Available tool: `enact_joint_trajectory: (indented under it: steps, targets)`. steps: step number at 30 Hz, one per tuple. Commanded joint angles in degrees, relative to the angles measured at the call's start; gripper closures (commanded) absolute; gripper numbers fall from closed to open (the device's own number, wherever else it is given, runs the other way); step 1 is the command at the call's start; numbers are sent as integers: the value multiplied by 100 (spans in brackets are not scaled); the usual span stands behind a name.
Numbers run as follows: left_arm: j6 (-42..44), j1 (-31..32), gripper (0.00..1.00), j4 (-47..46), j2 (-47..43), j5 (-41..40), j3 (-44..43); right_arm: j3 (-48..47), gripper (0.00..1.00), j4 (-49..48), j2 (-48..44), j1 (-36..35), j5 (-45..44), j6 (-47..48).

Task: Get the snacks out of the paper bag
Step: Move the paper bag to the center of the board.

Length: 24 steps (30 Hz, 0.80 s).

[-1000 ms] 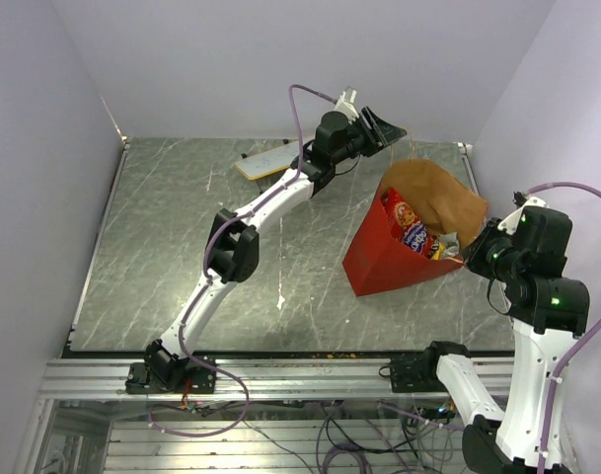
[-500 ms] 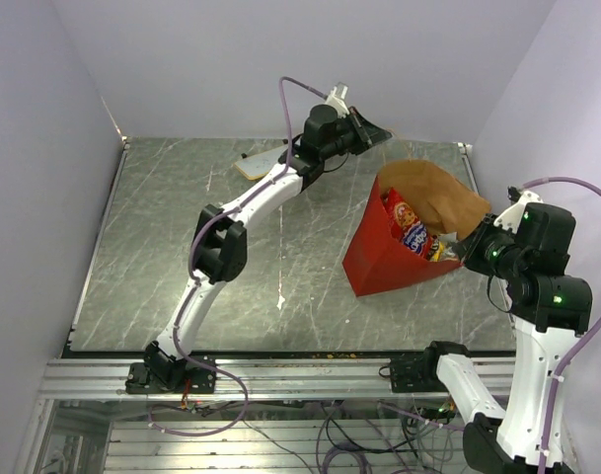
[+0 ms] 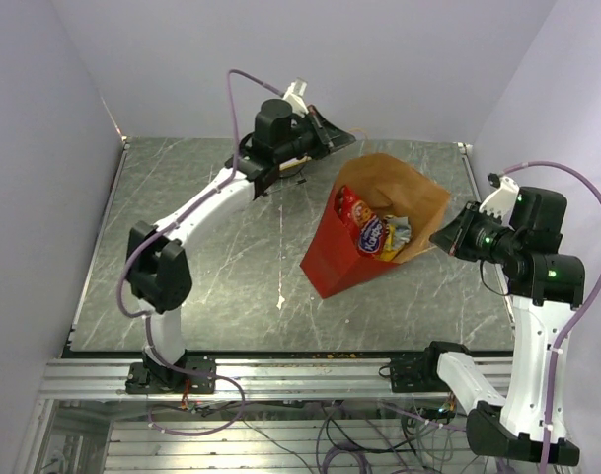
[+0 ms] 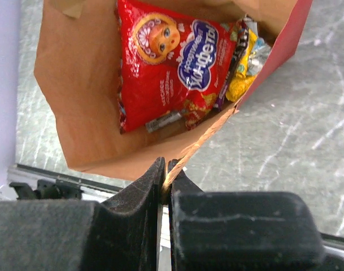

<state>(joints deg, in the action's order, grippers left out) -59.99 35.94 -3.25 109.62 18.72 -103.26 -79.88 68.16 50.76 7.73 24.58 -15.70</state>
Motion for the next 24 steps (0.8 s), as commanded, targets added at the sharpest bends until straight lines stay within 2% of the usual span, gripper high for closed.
enact_joint_trajectory:
  steps: [1, 7, 17, 20, 24]
  targets:
    - [-46, -237, 93, -168, -965, 182, 546, -117, 94, -624, -9, -87, 817, 20]
    - [264, -638, 93, 649, -2032, 124, 1142, 215, 94, -1102, 112, -205, 1626, -259]
    - [441, -1462, 93, 1629, -3270, 250, 1818, 308, 95, -1937, 518, -715, 1893, -865]
    - [583, -1634, 93, 2061, -3511, 168, 1786, 284, 96, -2477, 704, -1372, 1472, -1319]
    - [763, -1893, 93, 2540, -3763, 121, 1805, 100, 97, -3012, 1213, -2747, 386, -1853]
